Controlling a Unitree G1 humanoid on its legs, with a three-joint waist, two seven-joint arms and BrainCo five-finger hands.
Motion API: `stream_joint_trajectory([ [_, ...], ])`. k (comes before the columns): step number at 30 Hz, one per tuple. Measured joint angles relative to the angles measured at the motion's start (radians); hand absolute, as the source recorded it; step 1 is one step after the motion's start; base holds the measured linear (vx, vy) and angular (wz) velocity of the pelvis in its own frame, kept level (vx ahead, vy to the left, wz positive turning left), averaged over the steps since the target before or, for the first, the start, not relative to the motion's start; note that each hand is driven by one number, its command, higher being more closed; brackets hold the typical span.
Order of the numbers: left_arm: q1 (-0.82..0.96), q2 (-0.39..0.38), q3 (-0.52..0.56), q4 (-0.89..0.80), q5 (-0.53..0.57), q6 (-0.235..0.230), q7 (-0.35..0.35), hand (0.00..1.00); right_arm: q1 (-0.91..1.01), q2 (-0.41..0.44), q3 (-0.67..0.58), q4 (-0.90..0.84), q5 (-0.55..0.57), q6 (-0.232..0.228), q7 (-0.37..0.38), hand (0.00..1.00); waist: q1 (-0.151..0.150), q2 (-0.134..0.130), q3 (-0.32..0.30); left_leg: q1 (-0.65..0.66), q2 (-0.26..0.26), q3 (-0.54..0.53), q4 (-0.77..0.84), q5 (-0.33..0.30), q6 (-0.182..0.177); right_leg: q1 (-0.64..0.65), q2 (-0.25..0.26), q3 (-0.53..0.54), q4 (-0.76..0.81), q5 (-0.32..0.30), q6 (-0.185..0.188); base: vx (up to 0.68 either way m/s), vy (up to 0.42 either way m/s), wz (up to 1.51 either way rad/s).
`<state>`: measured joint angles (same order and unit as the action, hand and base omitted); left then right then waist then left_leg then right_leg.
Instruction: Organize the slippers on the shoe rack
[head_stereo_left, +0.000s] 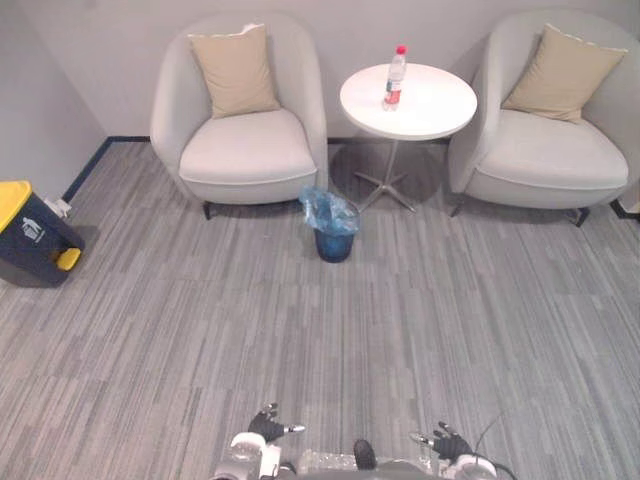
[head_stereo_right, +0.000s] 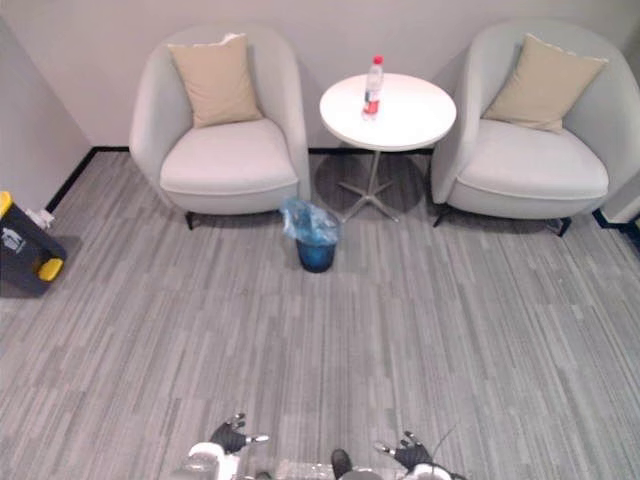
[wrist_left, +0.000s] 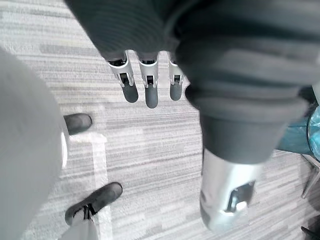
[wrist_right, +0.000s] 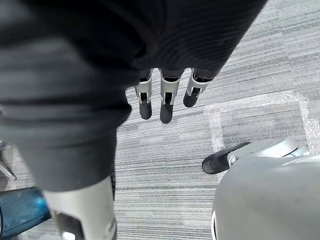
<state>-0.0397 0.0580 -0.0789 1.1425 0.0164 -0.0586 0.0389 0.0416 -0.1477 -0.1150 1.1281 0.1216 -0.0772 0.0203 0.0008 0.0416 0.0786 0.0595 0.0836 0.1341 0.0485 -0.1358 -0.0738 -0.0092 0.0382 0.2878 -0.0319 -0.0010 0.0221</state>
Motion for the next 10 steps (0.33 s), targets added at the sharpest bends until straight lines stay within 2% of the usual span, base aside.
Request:
stream_joint_trajectory([
  [10, 0.022, 0.016, 0.003, 0.007, 0.000, 0.001, -0.003, 0.00, 0.020, -0.001, -0.039, 0.010, 0.007, 0.009, 0.001, 0.00, 0.000, -0.008, -0.009, 0.011, -0.004, 0.006, -0.009, 0.000, 0.000, 0.013, -0.008, 0.003, -0.041, 0.024, 0.004, -0.01, 0.000, -0.03],
])
